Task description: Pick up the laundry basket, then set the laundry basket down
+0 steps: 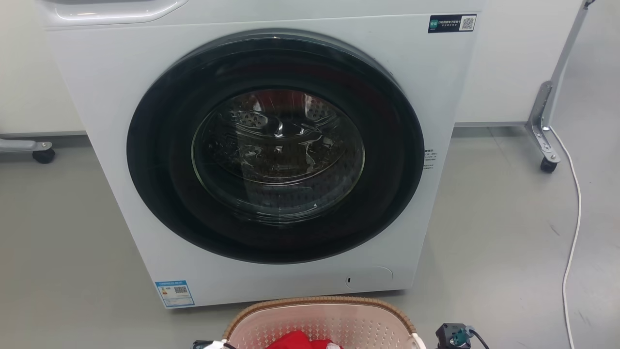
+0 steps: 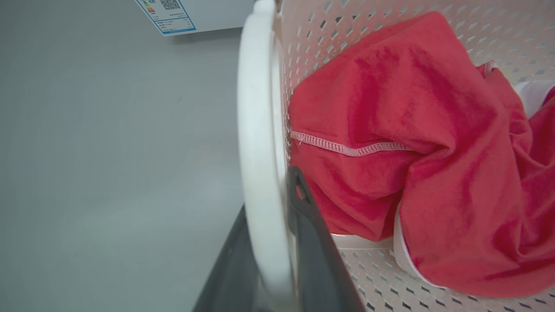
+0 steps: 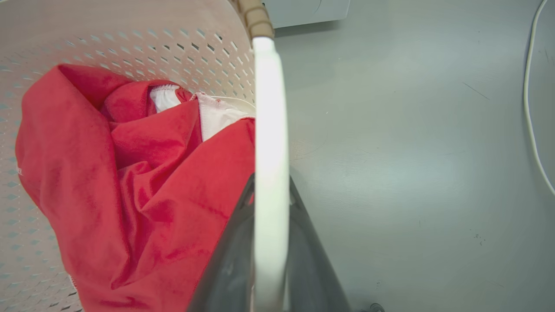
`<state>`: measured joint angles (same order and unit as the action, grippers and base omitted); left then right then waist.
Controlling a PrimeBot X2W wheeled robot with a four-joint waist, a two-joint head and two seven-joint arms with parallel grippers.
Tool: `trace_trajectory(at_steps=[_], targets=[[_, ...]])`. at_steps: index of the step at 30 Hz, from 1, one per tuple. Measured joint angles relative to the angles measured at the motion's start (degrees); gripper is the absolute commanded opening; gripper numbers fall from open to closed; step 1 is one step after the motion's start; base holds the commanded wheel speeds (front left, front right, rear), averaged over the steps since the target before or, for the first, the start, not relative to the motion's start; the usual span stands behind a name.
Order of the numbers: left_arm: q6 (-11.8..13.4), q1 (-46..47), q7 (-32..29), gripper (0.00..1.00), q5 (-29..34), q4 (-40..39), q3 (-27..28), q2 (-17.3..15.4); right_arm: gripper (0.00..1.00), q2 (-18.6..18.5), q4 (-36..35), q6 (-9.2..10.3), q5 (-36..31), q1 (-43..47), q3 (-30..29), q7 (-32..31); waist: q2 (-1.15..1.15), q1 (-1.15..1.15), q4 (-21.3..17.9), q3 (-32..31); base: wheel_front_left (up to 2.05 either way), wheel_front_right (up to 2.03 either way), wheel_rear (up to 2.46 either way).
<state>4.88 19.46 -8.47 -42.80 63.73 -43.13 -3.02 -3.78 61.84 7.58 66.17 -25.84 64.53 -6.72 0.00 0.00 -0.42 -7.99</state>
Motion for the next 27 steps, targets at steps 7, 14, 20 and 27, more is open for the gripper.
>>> trace_trajectory(at_steps=[7,14,20,27], targets=[[0.1,0.0,0.0,0.0,-0.5,0.2,-0.4,0.0,0.0,0.0,0.0,0.0,0.6,0.0,0.6,0.1,0.0,0.0,0.0,0.3,0.0,0.0,0.0],[0.2,0.0,0.0,0.0,-0.6,0.5,-0.7,0.0,0.0,0.0,0.0,0.0,1.5,0.0,1.2,0.2,0.0,0.0,-0.1,0.8,0.0,0.0,0.0],[0.2,0.0,0.3,0.0,-1.0,0.6,-0.8,0.0,0.0,0.0,0.0,0.01,1.9,-0.3,1.7,0.3,0.0,0.0,-0.2,1.6,0.0,0.0,0.0],[0.2,1.4,1.0,0.0,-1.0,1.1,-0.7,0.0,0.0,0.0,0.0,0.05,1.9,-2.5,2.2,0.7,0.0,0.0,-0.3,4.1,0.0,0.0,0.0]])
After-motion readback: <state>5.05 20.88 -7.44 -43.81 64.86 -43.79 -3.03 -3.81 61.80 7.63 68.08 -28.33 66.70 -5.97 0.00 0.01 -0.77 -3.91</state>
